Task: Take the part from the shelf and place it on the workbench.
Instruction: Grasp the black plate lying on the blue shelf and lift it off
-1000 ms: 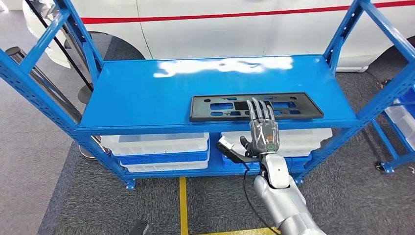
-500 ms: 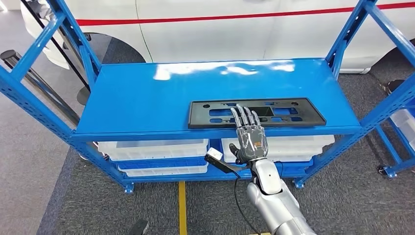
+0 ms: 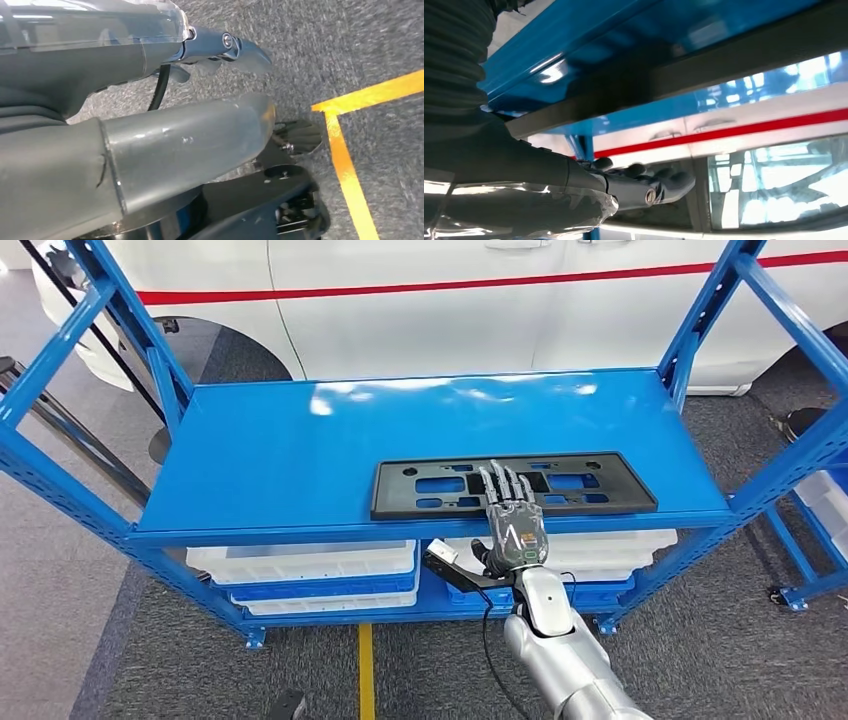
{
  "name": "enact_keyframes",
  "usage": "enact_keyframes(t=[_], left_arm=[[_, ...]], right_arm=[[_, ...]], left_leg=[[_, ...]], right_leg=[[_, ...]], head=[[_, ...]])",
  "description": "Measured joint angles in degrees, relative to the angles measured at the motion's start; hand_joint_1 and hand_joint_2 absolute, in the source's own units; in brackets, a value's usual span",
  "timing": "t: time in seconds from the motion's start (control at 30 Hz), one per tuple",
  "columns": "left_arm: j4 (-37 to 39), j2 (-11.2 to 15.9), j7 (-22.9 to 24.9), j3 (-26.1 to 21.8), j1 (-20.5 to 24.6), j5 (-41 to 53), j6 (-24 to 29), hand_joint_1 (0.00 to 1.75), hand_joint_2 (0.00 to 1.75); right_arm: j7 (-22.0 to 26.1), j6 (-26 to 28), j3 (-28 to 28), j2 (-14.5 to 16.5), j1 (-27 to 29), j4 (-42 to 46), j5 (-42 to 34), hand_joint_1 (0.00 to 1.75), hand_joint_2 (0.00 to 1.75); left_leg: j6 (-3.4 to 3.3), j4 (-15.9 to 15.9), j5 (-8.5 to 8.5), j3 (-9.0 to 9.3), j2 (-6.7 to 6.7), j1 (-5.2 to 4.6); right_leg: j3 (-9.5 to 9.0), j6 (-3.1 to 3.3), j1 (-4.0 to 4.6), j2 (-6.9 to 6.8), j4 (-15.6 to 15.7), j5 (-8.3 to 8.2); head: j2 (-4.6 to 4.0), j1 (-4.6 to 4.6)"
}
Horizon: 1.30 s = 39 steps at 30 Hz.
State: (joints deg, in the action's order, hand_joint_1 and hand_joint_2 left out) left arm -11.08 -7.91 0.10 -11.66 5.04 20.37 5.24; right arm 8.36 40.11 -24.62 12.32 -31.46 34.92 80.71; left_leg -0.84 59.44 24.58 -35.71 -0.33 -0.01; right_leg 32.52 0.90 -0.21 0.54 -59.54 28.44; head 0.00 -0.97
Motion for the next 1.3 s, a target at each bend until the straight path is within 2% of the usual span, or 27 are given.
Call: enact_keyframes(t=[0.07,0.13,0.17,0.23,0.27,0.3,0.33,0.37,0.4,0.43,0.47,0.6,0.67,0.73,0.77,0.8,0.83,0.87,0.93,0.97,1.0,1.1,1.13,1.23,1.3], left_arm=[[0.00,0.00,-0.05,-0.05,-0.09,0.03,-0.03,0.00,0.00],[0.00,-0.01,-0.17,-0.11,-0.21,0.07,-0.10,0.00,0.00],[0.00,-0.02,-0.22,-0.17,-0.21,0.09,-0.13,0.00,0.00],[0.00,-0.03,-0.26,-0.32,-0.17,0.16,-0.16,0.00,0.00],[0.00,-0.04,-0.25,-0.42,-0.23,0.21,-0.17,0.00,0.00],[0.00,-0.04,-0.23,-0.49,-0.33,0.25,-0.17,0.00,0.00],[0.00,-0.04,-0.21,-0.57,-0.46,0.30,-0.17,0.00,0.00],[0.00,-0.04,-0.19,-0.66,-0.58,0.36,-0.17,0.00,0.00],[0.00,-0.03,-0.17,-0.75,-0.65,0.40,-0.16,0.00,0.00],[0.00,-0.03,-0.16,-0.84,-0.63,0.45,-0.16,0.00,0.00],[0.00,-0.02,-0.15,-0.91,-0.55,0.48,-0.15,0.00,0.00],[0.00,-0.04,-0.11,-1.01,-0.31,0.51,-0.14,0.00,0.00],[0.00,-0.04,-0.09,-1.08,-0.31,0.58,-0.14,0.00,0.00],[0.00,-0.05,-0.09,-1.19,-0.42,0.67,-0.15,0.00,0.00],[0.00,-0.06,-0.10,-1.25,-0.54,0.71,-0.15,0.00,0.00],[0.00,-0.07,-0.16,-1.30,-0.65,0.75,-0.15,0.00,0.00],[0.00,-0.07,-0.35,-1.34,-0.73,0.83,-0.15,0.00,0.00],[0.00,-0.07,-0.69,-1.37,-0.74,0.96,-0.15,0.00,0.00],[0.00,-0.07,-1.55,-1.39,-0.65,1.17,-0.26,0.00,0.00],[0.00,-0.07,-1.93,-1.40,-0.60,1.24,-0.39,0.00,0.00],[0.00,-0.07,-2.19,-1.42,-0.59,1.24,-0.57,0.00,0.00],[0.00,-0.09,-2.56,-1.47,-0.69,1.16,-1.19,0.00,0.00],[0.00,-0.09,-2.66,-1.49,-0.69,1.11,-1.32,0.00,0.00],[0.00,-0.10,-2.86,-1.61,-0.68,1.06,-1.43,0.00,0.00],[0.00,-0.11,-2.89,-1.69,-0.68,1.15,-1.44,0.00,0.00]], right_arm=[[-0.21,0.01,-0.04,-0.09,-0.34,-0.45,-0.25,0.00,1.75],[-0.97,0.02,-0.06,-0.27,-0.67,-0.85,-0.38,0.00,1.75],[-1.57,0.02,-0.06,-0.43,-0.81,-1.04,-0.31,0.00,1.75],[-2.82,0.02,-0.06,-0.96,-0.94,-1.63,-0.01,0.00,1.75],[-3.31,0.02,-0.06,-1.31,-0.90,-1.94,0.10,0.00,1.75],[-3.65,0.02,-0.05,-1.64,-0.86,-2.23,0.17,0.00,1.75],[-3.84,0.02,-0.05,-1.92,-0.87,-2.43,0.18,0.00,1.75],[-3.92,0.02,-0.04,-2.13,-0.90,-2.58,0.18,0.00,1.75],[-3.93,0.02,-0.04,-2.28,-0.92,-2.70,0.20,0.00,1.75],[-3.89,0.02,-0.04,-2.37,-0.92,-2.80,0.23,0.00,1.75],[-3.83,0.03,-0.05,-2.39,-0.88,-2.87,0.25,0.00,1.75],[-3.73,0.07,-0.10,-2.26,-0.75,-3.06,0.21,0.00,1.75],[-3.73,0.07,-0.16,-2.16,-0.67,-3.14,0.20,0.00,1.75],[-3.73,0.07,-0.19,-2.13,-0.60,-3.29,0.21,0.00,1.75],[-3.79,0.07,-0.19,-2.13,-0.57,-3.39,0.21,0.44,1.75],[-3.89,0.06,-0.19,-2.13,-0.56,-3.50,0.21,0.88,1.75],[-4.02,0.05,-0.19,-2.13,-0.54,-3.64,0.19,1.31,1.75],[-4.14,0.05,-0.19,-2.13,-0.53,-3.78,0.13,1.75,1.75],[-4.17,0.04,-0.19,-2.14,-0.47,-4.00,-0.22,1.75,1.75],[-4.08,0.04,-0.18,-2.19,-0.42,-4.07,-0.48,1.75,1.75],[-3.97,0.04,-0.15,-2.27,-0.36,-4.16,-0.73,1.75,1.75],[-3.74,0.04,0.05,-2.60,-0.14,-4.61,-1.23,1.75,1.75],[-3.69,0.04,0.13,-2.70,-0.08,-4.75,-1.36,1.75,1.75],[-3.42,0.04,0.31,-2.93,-0.01,-5.06,-1.56,1.75,1.75],[-3.21,0.04,0.42,-2.98,-0.02,-5.14,-1.62,1.75,1.75]], left_leg=[[-0.39,-0.93,0.08,0.55,0.01,0.18],[-0.81,-1.95,-0.02,1.40,0.05,0.54],[-0.99,-2.19,0.03,1.72,0.08,0.61],[-1.30,-2.23,0.38,2.04,0.08,0.62],[-1.36,-2.19,0.63,2.25,0.05,0.62],[-1.35,-2.12,0.93,2.54,0.01,0.64],[-1.26,-2.00,1.30,2.96,-0.02,0.67],[-1.08,-1.85,1.74,3.38,-0.04,0.69],[-0.82,-1.64,2.22,3.67,-0.04,0.62],[-0.49,-1.40,2.65,3.81,-0.04,0.53],[-0.17,-1.25,2.97,3.86,-0.01,0.43],[1.02,-0.69,3.94,4.02,0.08,0.48],[1.52,3.89,6.36,1.88,0.11,0.64],[1.83,11.53,9.50,-2.27,0.11,0.70],[1.91,14.21,10.06,-3.89,0.12,0.71],[1.92,15.07,9.65,-4.63,0.12,0.72],[1.87,13.58,8.14,-4.17,0.12,0.72],[1.76,10.08,6.00,-2.62,0.12,0.73],[1.35,2.36,2.79,0.96,0.12,0.65],[1.08,0.03,2.05,2.04,0.12,0.60],[1.00,-0.95,1.86,2.41,0.13,0.56],[0.87,-1.17,1.52,2.29,0.21,0.41],[0.69,-1.17,1.46,2.24,0.22,0.32],[0.25,-1.15,1.34,2.08,0.26,0.21],[0.08,-1.13,1.30,2.00,0.30,0.19]], right_leg=[[-0.21,-0.65,-0.02,-0.11,0.21,0.18],[0.77,-1.27,0.03,-0.23,-2.17,1.61],[2.35,-1.50,-0.06,-0.27,-5.11,2.88],[6.88,-1.83,-0.21,-0.28,-12.44,5.25],[8.62,-1.95,-0.33,-0.29,-14.69,5.26],[9.38,-2.02,-0.46,-0.30,-14.91,4.17],[8.96,-2.05,-0.60,-0.32,-12.83,1.99],[7.69,-2.05,-0.72,-0.36,-9.21,-0.66],[6.23,-2.01,-0.74,-0.40,-5.66,-2.56],[5.03,-1.81,-0.71,-0.39,-2.81,-3.68],[4.38,-1.60,-0.63,-0.34,-1.21,-3.96],[3.49,-0.18,-0.54,-0.29,-0.10,-3.23],[2.99,0.38,-0.68,-0.54,0.23,-3.11],[2.86,0.69,-0.60,-0.78,0.26,-2.93],[2.80,0.76,-0.56,-0.84,0.26,-2.87],[2.73,0.78,-0.55,-0.85,0.25,-2.82],[2.61,0.75,-0.56,-0.84,0.24,-2.80],[2.49,0.68,-0.57,-0.82,0.22,-2.78],[2.37,0.28,-0.48,-0.76,0.13,-2.73],[2.42,-0.02,-0.37,-0.69,0.08,-2.71],[2.48,0.00,-0.21,-0.61,0.04,-2.59],[2.63,0.85,-0.04,-0.39,0.16,-2.67],[2.62,0.78,-0.09,-0.36,0.31,-2.88],[2.55,-0.32,-0.20,-0.32,0.80,-3.43],[2.53,-0.75,-0.23,-0.28,1.00,-3.63]], head=[[0.00,0.01],[0.00,0.10],[0.00,0.13],[0.00,0.15],[0.00,0.16],[0.00,0.16],[0.00,0.16],[0.00,0.17],[0.00,0.17],[0.00,0.15],[0.00,0.11],[0.00,0.05],[0.00,-0.04],[0.00,-0.09],[0.00,-0.09],[0.00,-0.09],[0.00,-0.09],[0.00,-0.09],[0.00,-0.08],[0.00,-0.05],[0.00,-0.02],[0.00,0.03],[0.00,0.03],[0.00,0.03],[0.00,0.03]])
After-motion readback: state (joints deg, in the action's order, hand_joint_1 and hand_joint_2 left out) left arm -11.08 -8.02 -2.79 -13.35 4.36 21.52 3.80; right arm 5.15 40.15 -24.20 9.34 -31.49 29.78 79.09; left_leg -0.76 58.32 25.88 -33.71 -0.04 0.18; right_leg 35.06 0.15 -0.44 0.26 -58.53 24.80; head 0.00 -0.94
